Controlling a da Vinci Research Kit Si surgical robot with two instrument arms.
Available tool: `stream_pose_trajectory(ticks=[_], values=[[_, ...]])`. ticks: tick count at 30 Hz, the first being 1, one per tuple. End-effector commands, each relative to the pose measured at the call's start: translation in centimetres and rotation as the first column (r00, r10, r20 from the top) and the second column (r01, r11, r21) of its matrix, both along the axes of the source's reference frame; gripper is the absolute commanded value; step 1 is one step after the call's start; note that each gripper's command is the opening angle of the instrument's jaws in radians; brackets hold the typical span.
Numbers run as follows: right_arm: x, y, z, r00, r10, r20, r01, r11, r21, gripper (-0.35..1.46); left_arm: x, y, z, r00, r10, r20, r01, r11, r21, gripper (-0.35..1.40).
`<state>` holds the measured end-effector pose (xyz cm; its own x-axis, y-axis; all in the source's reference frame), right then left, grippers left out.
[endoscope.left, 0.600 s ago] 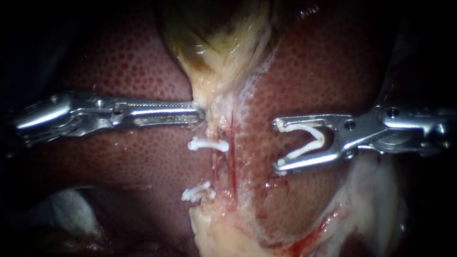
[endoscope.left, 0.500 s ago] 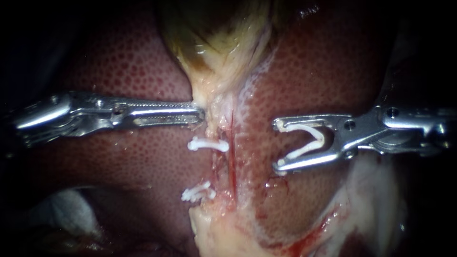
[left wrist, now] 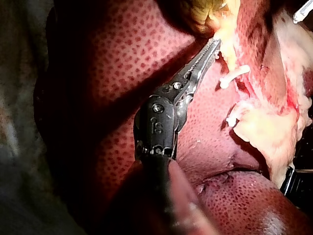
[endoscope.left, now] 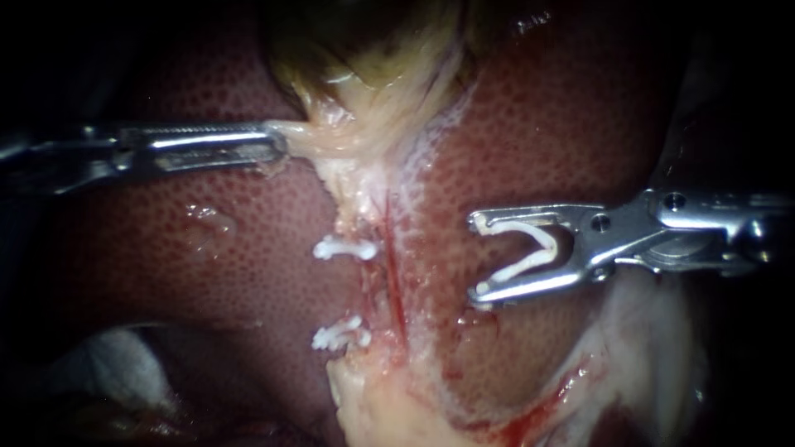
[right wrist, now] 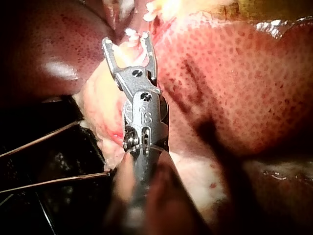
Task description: Clipping first clip right tube
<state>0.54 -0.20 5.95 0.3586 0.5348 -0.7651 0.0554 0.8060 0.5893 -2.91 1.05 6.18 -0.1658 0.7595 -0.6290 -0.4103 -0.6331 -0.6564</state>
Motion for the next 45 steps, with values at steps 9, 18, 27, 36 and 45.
stream_pose_trajectory(ticks=[9,18,27,36,45], values=[[0.03,-0.02,0.03,1.0000,-0.001,-0.001,0.001,1.000,-0.001,0.50,0.01,-0.02,-0.07,1.0000,-0.008,-0.001,0.008,1.000,-0.008,-0.35],[0.31,-0.27,0.47,0.9999,-0.015,-0.004,0.015,1.000,0.002,0.50,0.01,-0.03,-0.10,1.0000,-0.009,-0.001,0.009,1.000,-0.008,-0.35],[0.71,-0.65,1.30,0.9976,-0.026,0.064,0.022,0.998,0.067,0.49,0.01,-0.04,-0.11,0.9999,-0.011,0.001,0.011,1.000,-0.008,-0.35],[0.86,-0.78,1.83,0.9937,-0.015,0.111,0.003,0.994,0.108,0.49,-0.01,-0.05,-0.14,0.9999,-0.013,-0.001,0.013,1.000,-0.008,-0.35],[1.01,-0.91,1.99,0.9929,-0.023,0.117,0.007,0.990,0.141,0.49,-0.01,-0.05,-0.14,0.9999,-0.014,-0.001,0.014,1.000,-0.008,-0.35]])
